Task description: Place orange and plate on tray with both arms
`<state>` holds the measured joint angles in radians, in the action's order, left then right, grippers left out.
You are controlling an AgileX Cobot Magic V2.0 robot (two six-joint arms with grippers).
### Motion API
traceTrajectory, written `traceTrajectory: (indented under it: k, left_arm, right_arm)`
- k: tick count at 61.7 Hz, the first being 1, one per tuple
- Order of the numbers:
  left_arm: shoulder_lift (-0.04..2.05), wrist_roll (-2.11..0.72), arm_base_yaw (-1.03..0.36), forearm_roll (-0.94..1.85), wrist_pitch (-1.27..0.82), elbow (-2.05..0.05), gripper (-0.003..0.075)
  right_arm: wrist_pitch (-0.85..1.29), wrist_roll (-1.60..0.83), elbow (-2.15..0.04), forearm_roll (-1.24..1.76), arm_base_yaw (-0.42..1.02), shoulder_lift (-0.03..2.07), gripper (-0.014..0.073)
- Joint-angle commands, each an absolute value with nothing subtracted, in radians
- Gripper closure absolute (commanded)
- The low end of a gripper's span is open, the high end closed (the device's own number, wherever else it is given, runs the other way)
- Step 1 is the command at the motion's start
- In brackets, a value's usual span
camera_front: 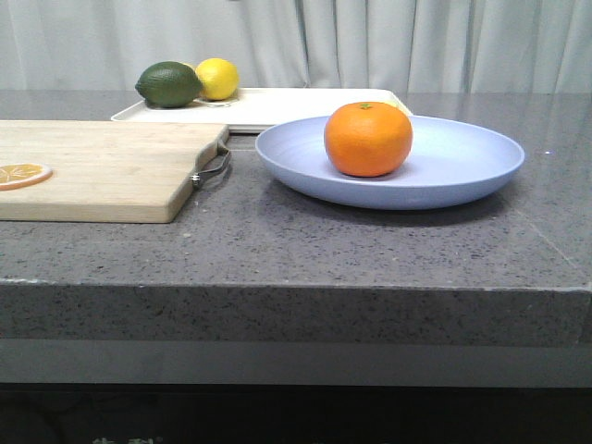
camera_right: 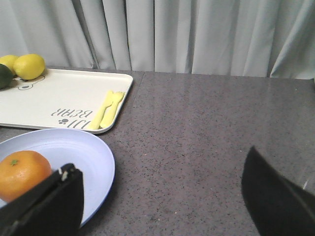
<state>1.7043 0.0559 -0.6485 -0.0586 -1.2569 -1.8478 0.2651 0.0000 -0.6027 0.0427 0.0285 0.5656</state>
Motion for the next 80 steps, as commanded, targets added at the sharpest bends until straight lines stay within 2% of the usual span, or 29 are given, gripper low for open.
traceTrajectory:
  k: [1, 32, 41, 65, 80]
  left_arm:
    - [1.58, 0.086, -0.591, -0.07, -1.237, -1.775, 0.0738]
    - [1.111, 0.101, -0.124, -0.066, -0.936, -1.182, 0.0738]
    - [0.946, 0.101, -0.044, -0.056, -0.841, -1.007, 0.0738]
    - [0.382, 0.101, -0.029, -0.045, -0.611, -0.58, 0.0738]
    - [0.07, 0.101, -0.029, -0.043, -0.541, -0.463, 0.0738]
  right_arm:
    - [0.197, -0.007, -0.64, 0.041, 0.023, 0.573, -0.0059]
    - [0.207, -0.007, -0.64, 0.041, 0.023, 0.573, -0.0059]
    - [0.207, -0.007, -0.64, 0.041, 0.023, 0.573, -0.0059]
    - [0.186, -0.007, -0.64, 0.041, 0.023, 0.672, -0.0059]
    - [0.16, -0.007, -0.645, 0.057, 0.025, 0.802, -0.0059]
